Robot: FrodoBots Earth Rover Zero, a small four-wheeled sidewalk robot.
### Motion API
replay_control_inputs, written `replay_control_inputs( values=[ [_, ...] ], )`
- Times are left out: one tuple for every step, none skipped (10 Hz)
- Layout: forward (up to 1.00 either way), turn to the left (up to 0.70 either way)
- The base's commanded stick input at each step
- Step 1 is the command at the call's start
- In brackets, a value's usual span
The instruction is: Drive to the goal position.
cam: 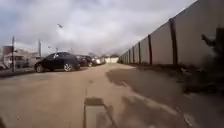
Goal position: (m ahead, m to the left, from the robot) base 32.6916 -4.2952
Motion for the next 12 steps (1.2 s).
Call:
replay_control_inputs(
  values=[
    [0.7,0.15],
    [0.7,0.16],
    [0.7,0.17],
    [0.7,0.16],
    [0.7,0.16],
    [0.7,0.15],
    [0.7,0.16],
    [0.7,0.16],
    [0.7,0.16],
    [0.7,0.15],
    [0.7,0.15],
    [0.7,0.1]
  ],
)
